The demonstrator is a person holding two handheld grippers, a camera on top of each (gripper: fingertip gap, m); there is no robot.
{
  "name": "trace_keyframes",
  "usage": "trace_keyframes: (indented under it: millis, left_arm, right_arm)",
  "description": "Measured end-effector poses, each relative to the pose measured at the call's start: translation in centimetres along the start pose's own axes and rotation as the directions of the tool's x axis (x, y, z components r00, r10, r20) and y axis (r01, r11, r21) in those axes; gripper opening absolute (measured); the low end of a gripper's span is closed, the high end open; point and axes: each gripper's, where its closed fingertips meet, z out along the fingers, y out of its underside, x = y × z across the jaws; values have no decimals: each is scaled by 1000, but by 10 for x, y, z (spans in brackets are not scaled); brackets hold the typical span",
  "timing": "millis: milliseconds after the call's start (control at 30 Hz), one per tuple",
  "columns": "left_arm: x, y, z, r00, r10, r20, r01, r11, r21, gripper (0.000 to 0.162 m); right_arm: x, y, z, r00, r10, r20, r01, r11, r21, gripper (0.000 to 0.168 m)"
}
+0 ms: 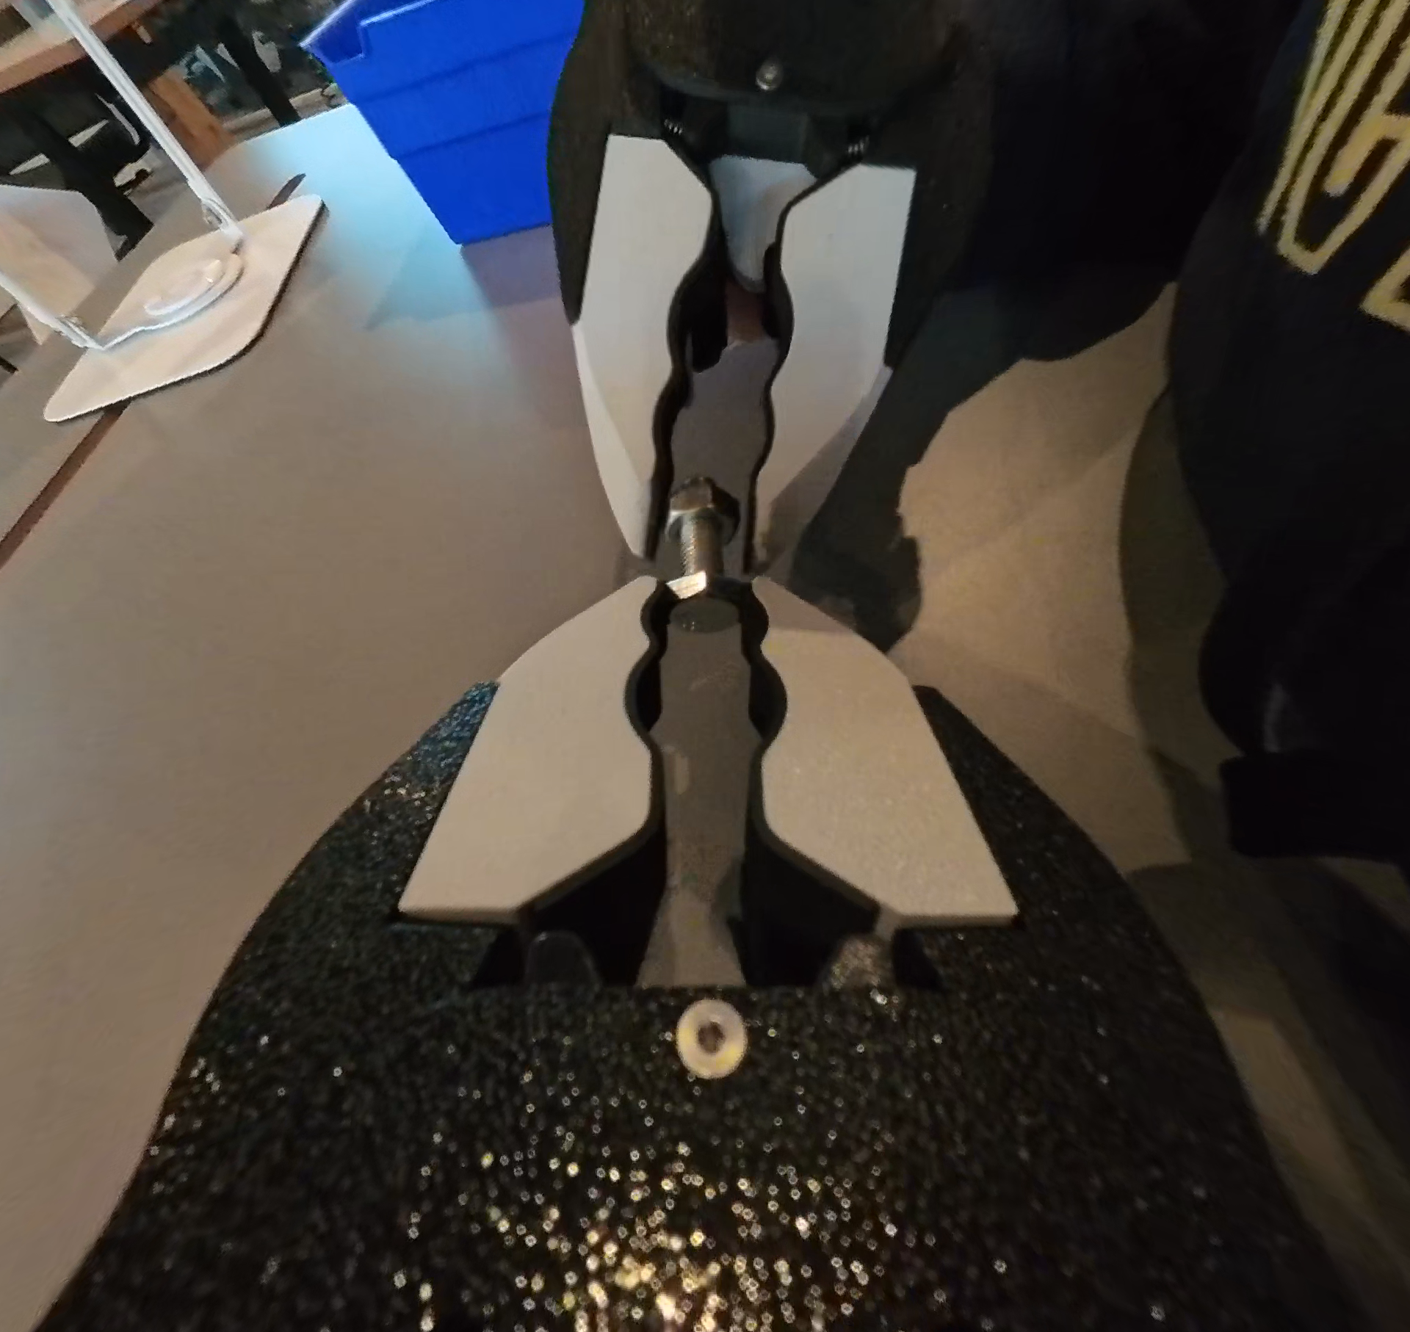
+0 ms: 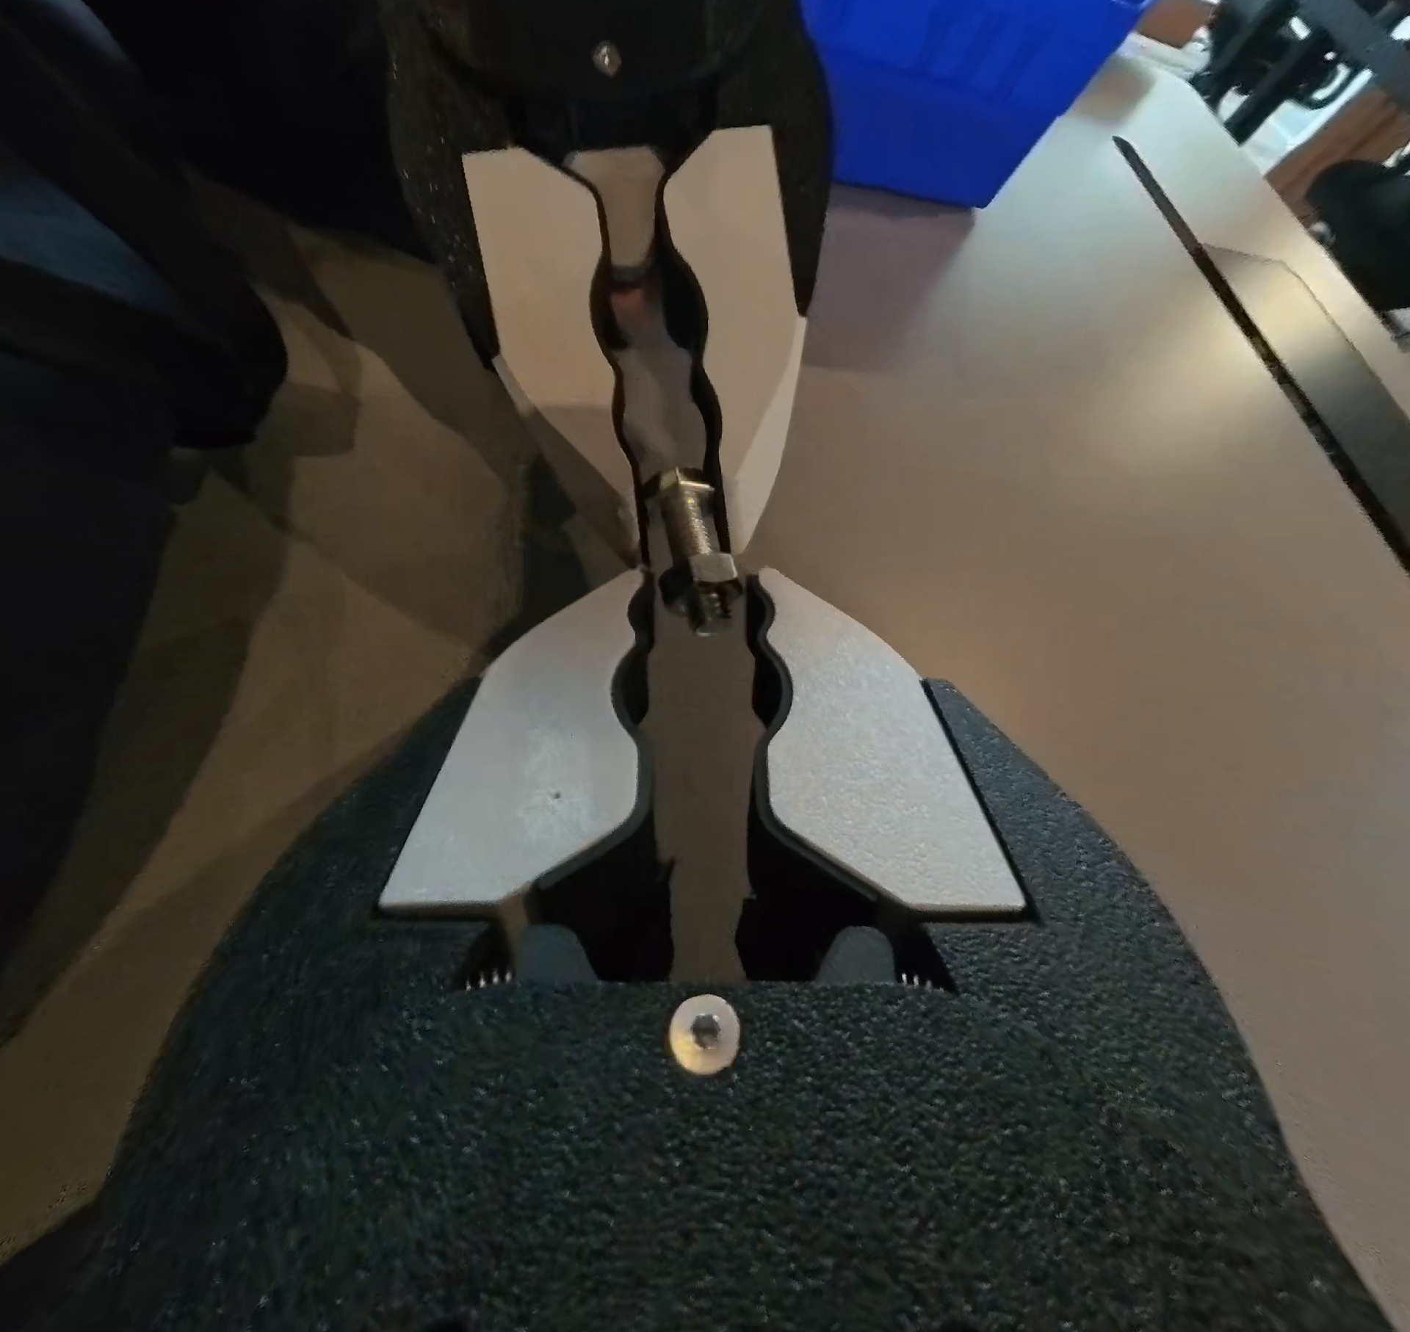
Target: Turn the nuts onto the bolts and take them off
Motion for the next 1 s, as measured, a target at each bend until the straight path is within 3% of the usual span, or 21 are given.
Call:
trace_keyframes:
  millis: [33, 167, 433, 500, 567, 633, 733, 900, 1000]
  left_arm:
    - [0, 0, 0, 1000, -1, -3, 1, 1000, 0, 18]
    - [2, 0, 0, 1000, 11, -15, -11, 1000, -1, 18]
    - [1, -1, 0, 1000, -4, -12, 4, 1000, 4, 18]
    - [1, 0, 0, 1000, -4, -19, 4, 1000, -2, 18]
    - [2, 0, 1, 1000, -1, -22, 0, 1000, -7, 18]
    - [3, 0, 1, 1000, 2, -29, -3, 1000, -4, 18]
    - [4, -1, 0, 999, 3, -35, -3, 1000, 4, 18]
    - [3, -4, -2, 999, -3, -39, 4, 1000, 30, 18]
    - [3, -6, -2, 999, -7, -46, 9, 999, 42, 17]
  right_arm:
    - [0, -1, -2, 999, 32, 18, -32, 999, 16, 29]
    - [-3, -6, -7, 987, 121, 104, -128, 990, 65, 37]
    - [-10, -4, -4, 988, 89, 127, -95, 995, 43, 39]
    - [-11, -13, -8, 988, 71, 136, -84, 992, 96, 38]
    - [-21, -22, -14, 976, 50, 212, -84, 984, 155, 26]
    - [-17, -25, -15, 977, 73, 199, -108, 979, 172, 28]
    - [-3, -18, -14, 987, 109, 119, -126, 981, 145, 36]
    - [-14, 5, -2, 951, 223, 212, -225, 974, -17, 44]
    - [-18, 5, -1, 942, 233, 242, -235, 972, -21, 42]
